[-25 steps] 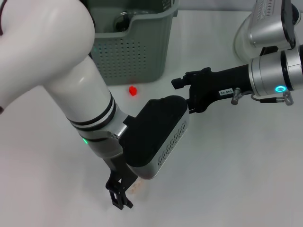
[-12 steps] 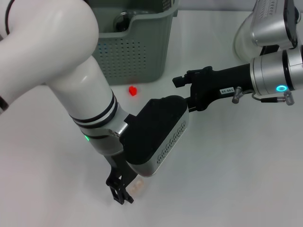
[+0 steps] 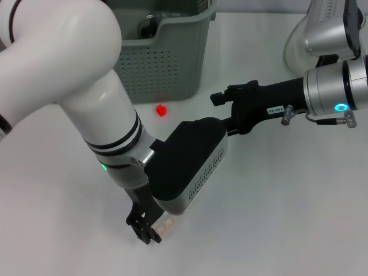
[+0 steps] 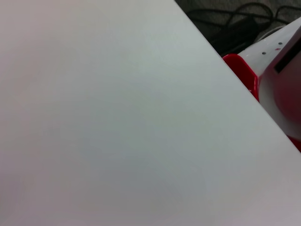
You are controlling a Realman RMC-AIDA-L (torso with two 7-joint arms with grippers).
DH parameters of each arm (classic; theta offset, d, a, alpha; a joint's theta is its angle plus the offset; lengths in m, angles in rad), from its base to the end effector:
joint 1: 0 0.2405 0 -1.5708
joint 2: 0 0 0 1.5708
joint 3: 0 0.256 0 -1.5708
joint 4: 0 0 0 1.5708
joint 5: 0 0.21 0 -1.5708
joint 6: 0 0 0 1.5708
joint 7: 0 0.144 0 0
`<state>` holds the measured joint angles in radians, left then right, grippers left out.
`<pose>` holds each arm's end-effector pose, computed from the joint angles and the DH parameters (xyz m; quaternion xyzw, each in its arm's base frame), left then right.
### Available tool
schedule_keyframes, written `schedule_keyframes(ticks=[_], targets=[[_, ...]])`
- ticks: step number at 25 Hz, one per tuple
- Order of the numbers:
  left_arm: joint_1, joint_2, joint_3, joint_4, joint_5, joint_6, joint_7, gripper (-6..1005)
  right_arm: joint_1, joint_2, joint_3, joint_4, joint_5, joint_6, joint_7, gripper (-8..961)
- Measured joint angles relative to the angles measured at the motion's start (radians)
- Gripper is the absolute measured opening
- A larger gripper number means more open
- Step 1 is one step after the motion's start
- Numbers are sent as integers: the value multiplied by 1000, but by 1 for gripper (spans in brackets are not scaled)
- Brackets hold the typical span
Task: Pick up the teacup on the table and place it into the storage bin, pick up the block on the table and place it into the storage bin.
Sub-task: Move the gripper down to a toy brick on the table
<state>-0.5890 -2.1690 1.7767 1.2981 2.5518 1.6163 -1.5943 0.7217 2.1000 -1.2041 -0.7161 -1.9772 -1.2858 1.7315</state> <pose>-0.1604 0.2802 -0.0917 0.9303 -0.2417 -0.2484 0.1203 0.1773 0.3699 -0.0664 -0.9753 0.1901 0.0991 0.0537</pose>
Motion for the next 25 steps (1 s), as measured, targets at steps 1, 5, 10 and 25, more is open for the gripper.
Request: schedule_keyframes(ticks=[1, 5, 10, 25], targets=[[0, 0, 2, 0, 2, 0, 0, 730, 2, 0, 0, 4, 0, 1, 0, 941], [0, 0, 6, -1, 9, -4, 1, 708, 7, 0, -1, 15, 0, 1, -4, 941], [5, 0, 3, 1, 10, -11, 2, 681, 8, 0, -1, 17, 0, -11, -6, 941], [13, -1, 7, 6, 31, 4, 0, 593, 10, 0, -1, 17, 0, -4, -7, 941]])
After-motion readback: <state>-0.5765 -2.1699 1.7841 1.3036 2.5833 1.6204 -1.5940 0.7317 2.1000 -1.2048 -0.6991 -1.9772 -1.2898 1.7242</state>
